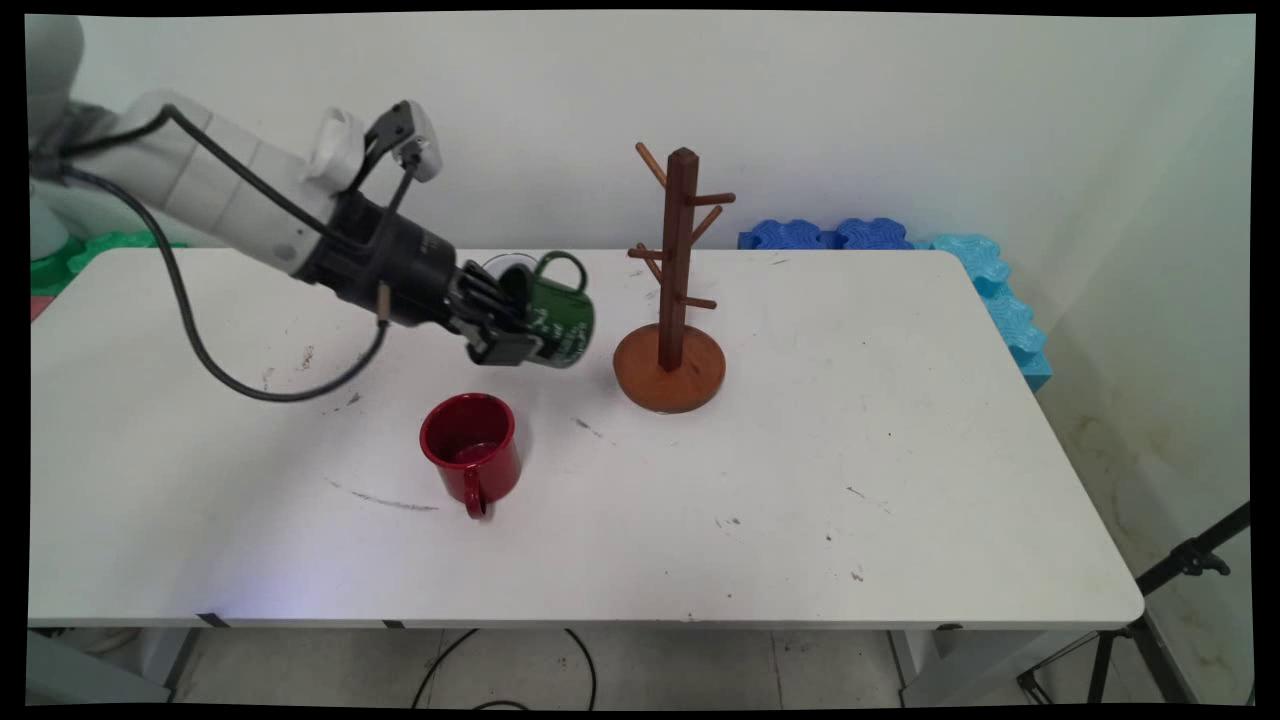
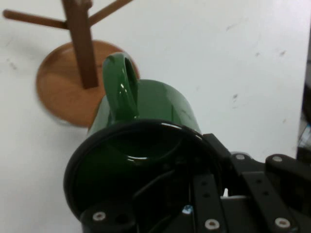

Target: Place the picked object on the table

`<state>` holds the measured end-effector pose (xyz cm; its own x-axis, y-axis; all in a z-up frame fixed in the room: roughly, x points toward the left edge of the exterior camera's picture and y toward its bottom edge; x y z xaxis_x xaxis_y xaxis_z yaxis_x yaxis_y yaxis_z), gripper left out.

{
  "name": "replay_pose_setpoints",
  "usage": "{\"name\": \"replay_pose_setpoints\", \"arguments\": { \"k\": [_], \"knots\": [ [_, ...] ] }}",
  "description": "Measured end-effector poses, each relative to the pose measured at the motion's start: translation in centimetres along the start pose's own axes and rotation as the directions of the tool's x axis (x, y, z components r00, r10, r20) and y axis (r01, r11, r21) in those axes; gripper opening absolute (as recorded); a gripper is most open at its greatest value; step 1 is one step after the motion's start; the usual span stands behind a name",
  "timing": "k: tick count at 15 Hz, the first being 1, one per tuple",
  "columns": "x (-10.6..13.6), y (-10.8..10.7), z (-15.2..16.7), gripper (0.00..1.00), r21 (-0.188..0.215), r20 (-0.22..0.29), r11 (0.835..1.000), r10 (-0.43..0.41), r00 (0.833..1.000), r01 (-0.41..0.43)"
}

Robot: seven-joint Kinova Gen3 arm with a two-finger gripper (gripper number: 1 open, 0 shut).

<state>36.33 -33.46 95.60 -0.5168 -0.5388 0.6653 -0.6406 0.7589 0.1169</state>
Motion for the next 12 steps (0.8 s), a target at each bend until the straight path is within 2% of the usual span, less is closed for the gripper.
{"name": "replay_pose_setpoints", "arguments": {
  "k": [3,5,8,12],
  "knots": [
    [0.2,-1.6,-0.8,0.00,0.025,0.062,0.998,0.064,0.996,-0.066],
    [0.2,-2.9,-1.2,0.00,0.041,0.114,0.993,0.107,0.988,-0.112],
    [0.0,-4.8,-1.2,0.00,0.057,0.190,0.982,0.165,0.968,-0.178],
    [0.0,-7.0,-0.4,0.00,0.060,0.271,0.968,0.221,0.937,-0.245]
  ]
}}
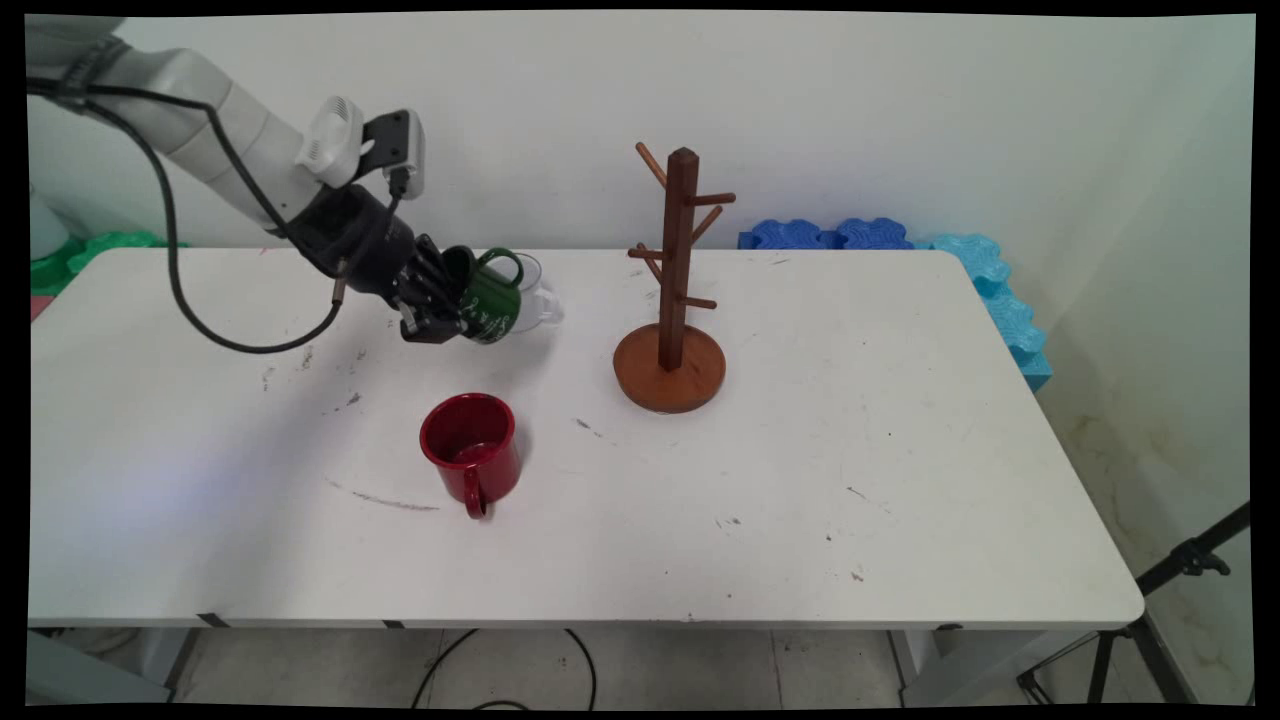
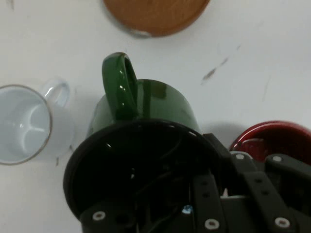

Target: Place the picked object on the table

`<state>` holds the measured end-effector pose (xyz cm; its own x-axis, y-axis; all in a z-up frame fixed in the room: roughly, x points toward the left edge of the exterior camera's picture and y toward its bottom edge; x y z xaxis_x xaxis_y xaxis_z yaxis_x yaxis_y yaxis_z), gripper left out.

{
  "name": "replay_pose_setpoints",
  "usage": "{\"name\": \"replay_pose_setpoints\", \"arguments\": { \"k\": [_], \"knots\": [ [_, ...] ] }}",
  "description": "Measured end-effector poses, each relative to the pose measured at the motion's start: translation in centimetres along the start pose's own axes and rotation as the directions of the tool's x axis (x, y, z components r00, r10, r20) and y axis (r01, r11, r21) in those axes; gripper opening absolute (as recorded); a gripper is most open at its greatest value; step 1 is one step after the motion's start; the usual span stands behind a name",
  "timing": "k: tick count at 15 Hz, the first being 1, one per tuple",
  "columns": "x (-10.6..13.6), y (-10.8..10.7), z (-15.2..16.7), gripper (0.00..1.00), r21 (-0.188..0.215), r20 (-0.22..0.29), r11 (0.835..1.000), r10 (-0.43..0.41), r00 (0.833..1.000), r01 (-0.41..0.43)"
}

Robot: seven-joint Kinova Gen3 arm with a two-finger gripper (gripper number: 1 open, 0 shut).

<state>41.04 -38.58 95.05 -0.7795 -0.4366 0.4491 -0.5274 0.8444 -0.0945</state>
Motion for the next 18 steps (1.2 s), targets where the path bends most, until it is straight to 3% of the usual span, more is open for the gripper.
{"name": "replay_pose_setpoints", "arguments": {
  "k": [10,18],
  "knots": [
    [0.7,-3.3,4.3,0.00,-0.029,0.158,0.999,0.048,0.986,-0.044],
    [1.3,-4.4,6.9,0.00,-0.069,0.236,0.997,0.042,0.971,-0.026]
  ]
}}
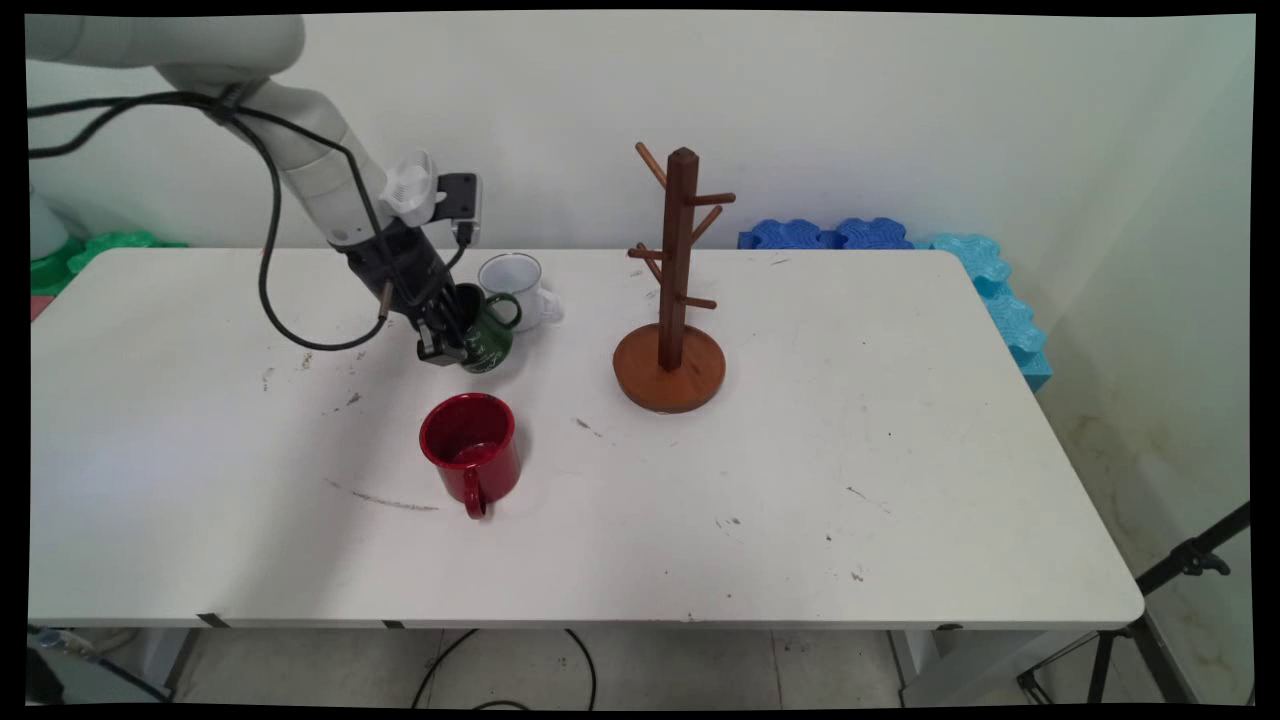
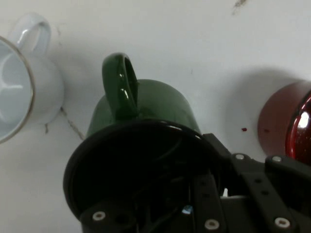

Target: Place the picked object on the table

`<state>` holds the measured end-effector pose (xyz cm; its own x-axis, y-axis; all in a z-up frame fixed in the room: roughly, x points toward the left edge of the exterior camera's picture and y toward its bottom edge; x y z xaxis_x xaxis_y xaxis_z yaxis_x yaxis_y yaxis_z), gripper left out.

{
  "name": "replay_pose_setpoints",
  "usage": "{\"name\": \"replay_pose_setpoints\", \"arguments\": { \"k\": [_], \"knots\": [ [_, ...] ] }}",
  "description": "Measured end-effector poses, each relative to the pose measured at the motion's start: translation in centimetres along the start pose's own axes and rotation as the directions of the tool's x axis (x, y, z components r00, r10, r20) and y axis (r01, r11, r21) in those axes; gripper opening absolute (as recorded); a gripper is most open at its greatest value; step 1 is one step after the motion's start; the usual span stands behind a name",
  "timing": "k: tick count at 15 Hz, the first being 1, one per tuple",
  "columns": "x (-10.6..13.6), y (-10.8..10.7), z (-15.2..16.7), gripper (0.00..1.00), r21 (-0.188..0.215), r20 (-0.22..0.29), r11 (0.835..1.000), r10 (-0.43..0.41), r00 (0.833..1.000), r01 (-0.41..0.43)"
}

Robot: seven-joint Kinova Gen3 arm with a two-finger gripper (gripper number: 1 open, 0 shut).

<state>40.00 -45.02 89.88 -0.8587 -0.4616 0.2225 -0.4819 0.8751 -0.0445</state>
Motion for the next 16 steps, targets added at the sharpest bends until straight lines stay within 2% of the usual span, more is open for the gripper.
{"name": "replay_pose_setpoints", "arguments": {
  "k": [8,16],
  "knots": [
    [0.9,-0.8,1.5,0.00,-0.024,0.027,1.000,0.001,1.000,0.000],
    [1.4,-1.3,3.1,0.00,-0.043,0.023,0.999,0.001,1.000,0.000]
  ]
}}
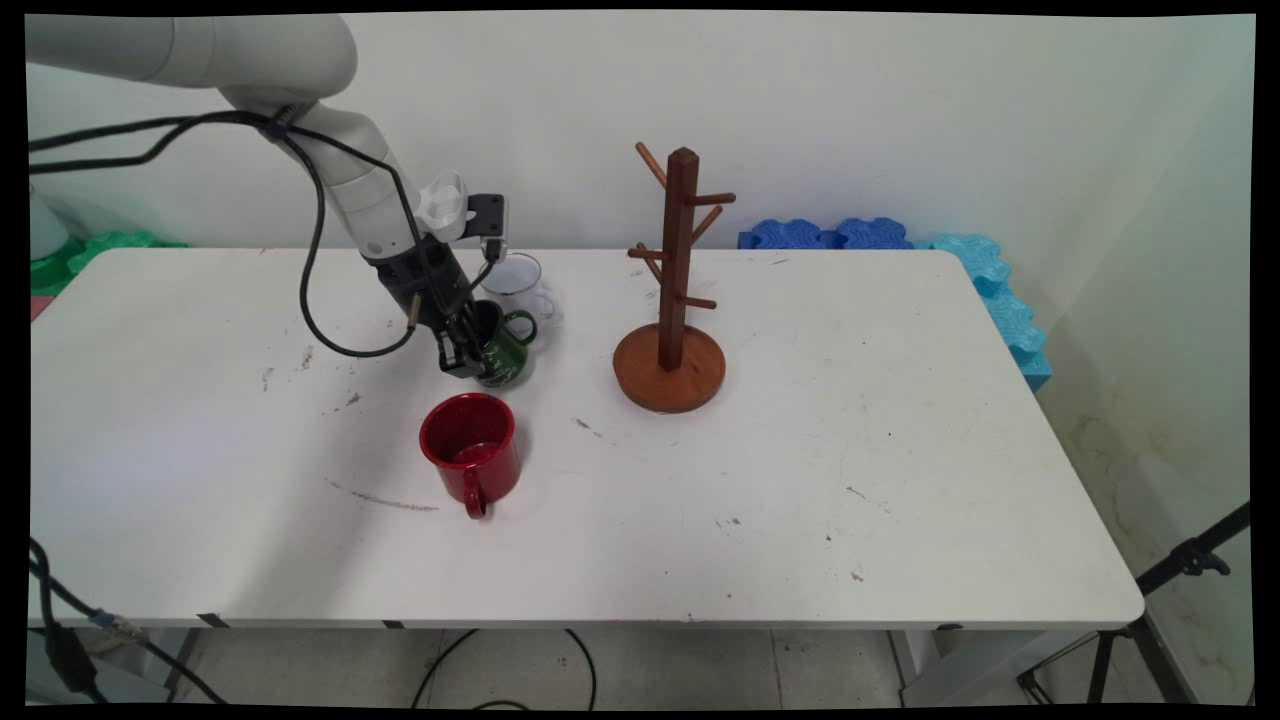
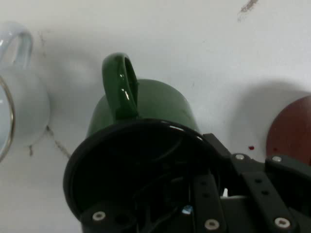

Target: Place the picked object on the table

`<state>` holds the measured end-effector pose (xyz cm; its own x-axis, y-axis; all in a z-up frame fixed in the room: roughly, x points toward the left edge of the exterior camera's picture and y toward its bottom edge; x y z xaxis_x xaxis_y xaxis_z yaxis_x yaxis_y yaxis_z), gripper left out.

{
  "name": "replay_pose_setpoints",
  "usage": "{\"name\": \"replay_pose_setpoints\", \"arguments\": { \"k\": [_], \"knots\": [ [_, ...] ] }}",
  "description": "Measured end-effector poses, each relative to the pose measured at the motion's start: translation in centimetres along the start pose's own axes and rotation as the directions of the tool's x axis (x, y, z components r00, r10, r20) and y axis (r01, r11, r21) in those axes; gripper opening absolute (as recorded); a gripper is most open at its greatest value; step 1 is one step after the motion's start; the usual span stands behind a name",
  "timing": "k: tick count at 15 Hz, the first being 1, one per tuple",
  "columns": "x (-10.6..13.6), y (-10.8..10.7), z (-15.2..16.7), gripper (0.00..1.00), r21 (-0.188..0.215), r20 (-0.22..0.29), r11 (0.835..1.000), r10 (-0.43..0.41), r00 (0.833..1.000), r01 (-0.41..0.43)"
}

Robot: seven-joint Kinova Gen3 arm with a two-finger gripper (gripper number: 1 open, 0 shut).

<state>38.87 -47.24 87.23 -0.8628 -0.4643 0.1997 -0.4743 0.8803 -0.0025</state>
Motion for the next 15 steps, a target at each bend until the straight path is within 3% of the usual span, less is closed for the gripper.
{"name": "replay_pose_setpoints", "arguments": {
  "k": [10,11,15],
  "knots": [
    [0.4,-0.5,1.7,0.00,-0.016,-0.019,1.000,-0.002,1.000,0.002],
    [0.4,-0.5,1.8,1.00,-0.016,-0.026,1.000,-0.006,1.000,0.005],
    [1.1,-0.4,2.1,1.00,-0.026,-0.072,0.999,-0.021,0.997,0.019]
  ]
}}
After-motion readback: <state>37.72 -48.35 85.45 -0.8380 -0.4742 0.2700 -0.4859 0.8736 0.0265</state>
